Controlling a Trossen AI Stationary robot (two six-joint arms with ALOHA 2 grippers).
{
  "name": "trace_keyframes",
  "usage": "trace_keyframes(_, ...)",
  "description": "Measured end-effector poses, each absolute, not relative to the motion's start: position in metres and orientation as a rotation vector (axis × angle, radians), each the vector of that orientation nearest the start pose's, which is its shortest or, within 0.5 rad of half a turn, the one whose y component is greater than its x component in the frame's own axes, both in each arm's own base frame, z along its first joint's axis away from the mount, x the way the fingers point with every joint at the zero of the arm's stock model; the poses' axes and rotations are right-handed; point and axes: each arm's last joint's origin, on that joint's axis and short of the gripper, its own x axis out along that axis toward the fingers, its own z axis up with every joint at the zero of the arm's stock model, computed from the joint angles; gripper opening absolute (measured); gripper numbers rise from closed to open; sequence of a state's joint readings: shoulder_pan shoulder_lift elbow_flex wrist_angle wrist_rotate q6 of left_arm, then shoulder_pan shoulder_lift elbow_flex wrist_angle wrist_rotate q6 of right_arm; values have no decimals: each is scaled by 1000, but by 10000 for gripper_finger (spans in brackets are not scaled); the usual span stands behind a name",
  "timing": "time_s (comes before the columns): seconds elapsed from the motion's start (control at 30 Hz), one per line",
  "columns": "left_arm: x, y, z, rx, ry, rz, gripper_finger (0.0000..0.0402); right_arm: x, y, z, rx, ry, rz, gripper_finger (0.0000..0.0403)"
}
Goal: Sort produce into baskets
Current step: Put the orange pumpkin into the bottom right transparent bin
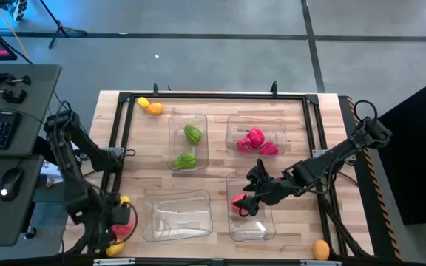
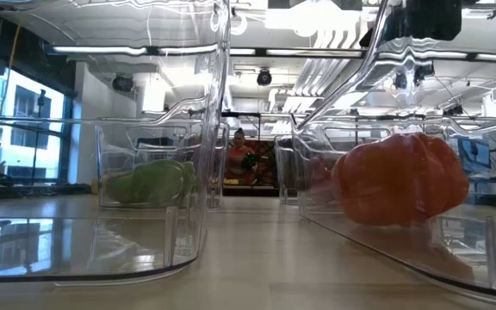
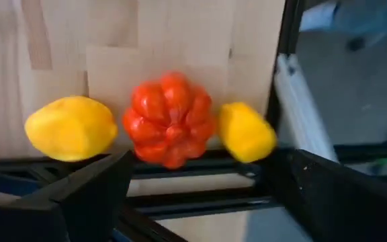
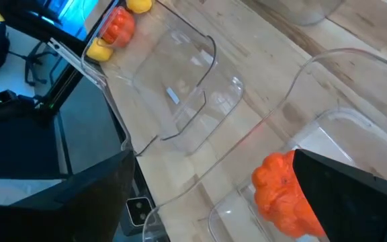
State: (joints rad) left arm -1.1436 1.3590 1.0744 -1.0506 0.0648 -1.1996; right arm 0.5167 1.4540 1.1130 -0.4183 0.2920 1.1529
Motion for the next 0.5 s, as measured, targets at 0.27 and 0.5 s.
trace_keyframes(0.27,94,-236,233,-22,1488,-153,394,273,144,275,806,694,-242,397)
trace_keyframes(0.5,97,-247,211,33,1579,-119,394,273,144,274,789,701,-242,397)
